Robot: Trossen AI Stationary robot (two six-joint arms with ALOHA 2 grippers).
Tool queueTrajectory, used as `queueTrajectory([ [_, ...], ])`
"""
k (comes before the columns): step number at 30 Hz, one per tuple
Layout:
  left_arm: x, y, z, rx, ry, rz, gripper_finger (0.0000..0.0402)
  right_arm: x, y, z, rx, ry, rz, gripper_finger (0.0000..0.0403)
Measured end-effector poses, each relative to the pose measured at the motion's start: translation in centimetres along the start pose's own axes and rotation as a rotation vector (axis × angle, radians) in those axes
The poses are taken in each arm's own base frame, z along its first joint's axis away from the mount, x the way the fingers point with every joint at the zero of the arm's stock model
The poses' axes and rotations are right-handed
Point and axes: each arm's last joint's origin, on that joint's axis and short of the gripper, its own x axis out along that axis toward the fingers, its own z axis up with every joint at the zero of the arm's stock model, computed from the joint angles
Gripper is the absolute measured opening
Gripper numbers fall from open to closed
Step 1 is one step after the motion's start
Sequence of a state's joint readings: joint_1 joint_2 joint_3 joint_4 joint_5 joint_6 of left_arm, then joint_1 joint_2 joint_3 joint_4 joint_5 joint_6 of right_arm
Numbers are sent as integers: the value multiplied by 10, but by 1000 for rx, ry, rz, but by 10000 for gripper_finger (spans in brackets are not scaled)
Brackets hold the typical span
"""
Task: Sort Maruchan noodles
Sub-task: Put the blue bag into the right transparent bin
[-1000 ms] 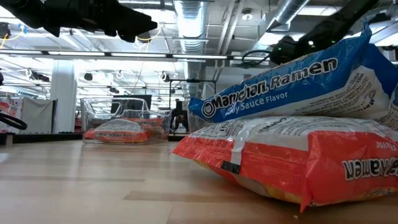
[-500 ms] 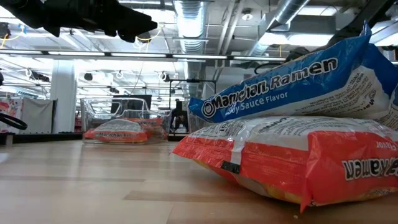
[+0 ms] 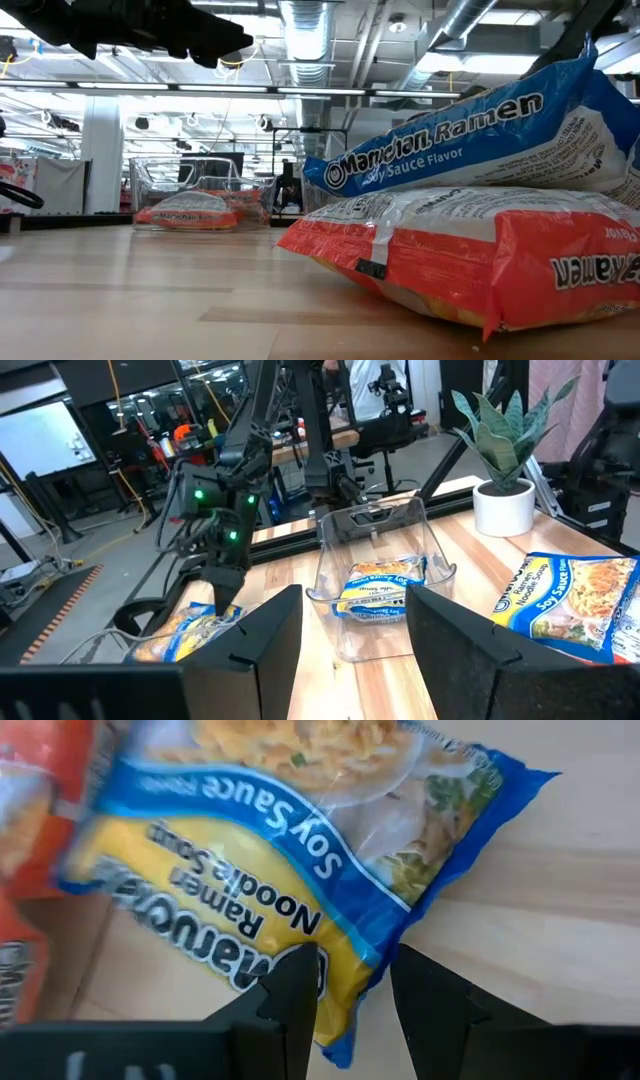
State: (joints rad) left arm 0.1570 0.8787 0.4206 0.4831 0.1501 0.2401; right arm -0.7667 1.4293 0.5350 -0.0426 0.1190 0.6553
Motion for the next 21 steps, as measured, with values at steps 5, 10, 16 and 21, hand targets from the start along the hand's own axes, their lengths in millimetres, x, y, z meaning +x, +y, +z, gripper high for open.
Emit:
queueTrajectory([
  [5,0,0,0,0,0,0,169,15,1,-2,2,1,0,152],
  [10,0,0,0,0,0,0,169,20,1,-2,-17,-15,-13,124],
  [16,0,0,0,0,0,0,169,13,3,-2,-118,-52,-35,15],
  [21,0,0,0,0,0,0,169,-10,8,7,-142,-150,-19,7],
])
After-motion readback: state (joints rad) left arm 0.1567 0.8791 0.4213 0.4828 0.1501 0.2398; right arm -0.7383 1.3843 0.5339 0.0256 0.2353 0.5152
